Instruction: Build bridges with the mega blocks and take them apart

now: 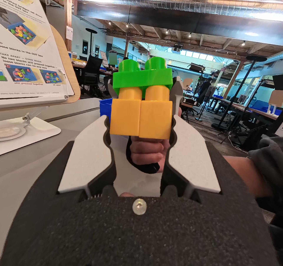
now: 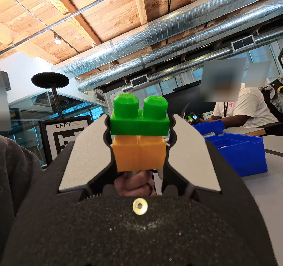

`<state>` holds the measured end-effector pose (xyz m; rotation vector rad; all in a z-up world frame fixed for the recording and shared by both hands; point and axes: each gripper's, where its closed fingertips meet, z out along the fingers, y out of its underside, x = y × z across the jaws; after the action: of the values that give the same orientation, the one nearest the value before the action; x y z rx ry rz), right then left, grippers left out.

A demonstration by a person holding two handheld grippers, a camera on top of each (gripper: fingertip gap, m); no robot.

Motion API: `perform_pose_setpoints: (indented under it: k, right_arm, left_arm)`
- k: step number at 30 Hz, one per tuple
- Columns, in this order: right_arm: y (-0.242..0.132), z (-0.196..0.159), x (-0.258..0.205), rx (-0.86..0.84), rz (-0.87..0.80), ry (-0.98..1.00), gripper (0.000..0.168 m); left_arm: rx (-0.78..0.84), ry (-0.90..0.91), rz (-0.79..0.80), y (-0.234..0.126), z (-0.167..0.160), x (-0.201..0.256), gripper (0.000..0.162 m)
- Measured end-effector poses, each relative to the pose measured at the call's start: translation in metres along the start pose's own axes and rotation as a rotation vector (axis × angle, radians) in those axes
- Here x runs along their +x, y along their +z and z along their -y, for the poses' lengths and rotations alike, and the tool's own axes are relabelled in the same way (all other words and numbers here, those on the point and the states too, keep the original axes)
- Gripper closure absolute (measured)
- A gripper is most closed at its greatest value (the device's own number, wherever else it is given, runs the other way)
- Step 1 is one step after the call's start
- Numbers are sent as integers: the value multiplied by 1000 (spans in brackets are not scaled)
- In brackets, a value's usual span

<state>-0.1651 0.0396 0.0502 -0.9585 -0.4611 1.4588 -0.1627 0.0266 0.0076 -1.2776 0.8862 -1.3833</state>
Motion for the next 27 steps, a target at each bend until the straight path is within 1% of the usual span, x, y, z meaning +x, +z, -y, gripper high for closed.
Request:
perform_pose_setpoints:
  k: [3,5,8,12,16,20,22,27]
  right_arm:
    - [0,-1,-2,18,10,20,94]
    - [-2,-3,-1,-6,7,17,94]
    - [-5,-11,-1,-113,-4,-42,94]
    - [-13,-25,-2,-330,-12,-149,94]
    - [-18,-32,-2,-466,-17,-192,94]
    - [-23,-39,1,-552,-34,-193,94]
    - [-26,-42,2,-574,-45,-133,94]
    - [-31,-51,5,-634,-88,-111,94]
  left_arm:
    - [17,8,5,2,3,1,87]
    - [13,15,13,2,2,1,87]
    - [-22,26,10,0,-2,0,87]
    - [-110,67,-7,-4,-8,0,87]
    - [-168,82,-31,-5,-14,1,87]
    - [-202,90,-35,-6,-22,-1,87]
    - [-198,90,-32,-7,-23,-2,87]
    - [-234,149,4,-12,-31,-6,87]
